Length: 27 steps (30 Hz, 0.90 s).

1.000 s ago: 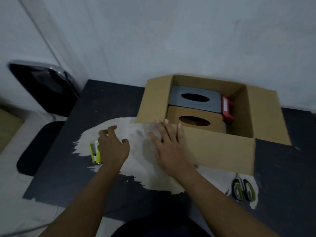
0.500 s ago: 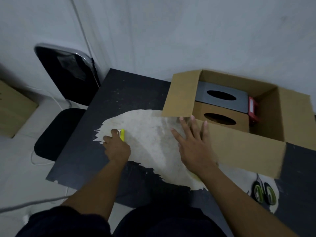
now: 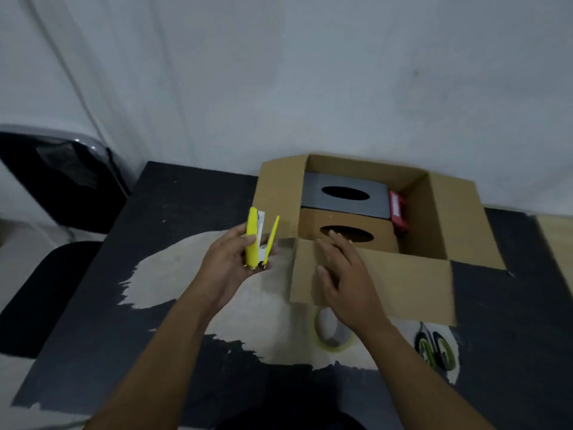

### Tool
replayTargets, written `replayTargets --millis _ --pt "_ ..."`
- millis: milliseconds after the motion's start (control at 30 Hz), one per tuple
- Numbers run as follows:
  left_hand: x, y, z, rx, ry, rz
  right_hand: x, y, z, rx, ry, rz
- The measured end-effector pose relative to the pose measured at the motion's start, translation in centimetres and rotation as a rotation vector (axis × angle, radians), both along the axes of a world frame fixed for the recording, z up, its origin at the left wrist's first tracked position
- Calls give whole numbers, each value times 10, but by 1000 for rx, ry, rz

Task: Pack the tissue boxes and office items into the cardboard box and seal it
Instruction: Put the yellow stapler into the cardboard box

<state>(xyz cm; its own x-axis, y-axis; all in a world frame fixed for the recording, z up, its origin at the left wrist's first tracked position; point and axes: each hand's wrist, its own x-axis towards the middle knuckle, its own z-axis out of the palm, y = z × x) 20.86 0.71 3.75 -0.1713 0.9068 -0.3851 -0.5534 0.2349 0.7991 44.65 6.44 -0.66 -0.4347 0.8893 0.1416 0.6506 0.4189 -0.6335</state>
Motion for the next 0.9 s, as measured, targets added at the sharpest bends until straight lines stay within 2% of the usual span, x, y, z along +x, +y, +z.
replayTargets --millis 67,200,267,367,467,633,767,900 --pt "22 16 7 11 127 -59 17 6 2 -21 28 -56" --pt "69 47 12 100 513 -220 52 19 12 -36 121 -119" --pt "79 57 14 126 631 -248 58 26 14 -22 129 -172" --pt "106 77 15 117 709 -215 88 36 16 -34 101 -331" --pt "133 101 10 10 762 -142 118 47 20 4 71 -408" --pt "177 141 1 -57 726 -179 155 68 21 -14 73 -591" --pt "217 173 -5 -67 838 -244 177 87 16 -173 50 -542" --pt "254 197 -20 -73 1038 -399 184 95 6 -287 53 -488"
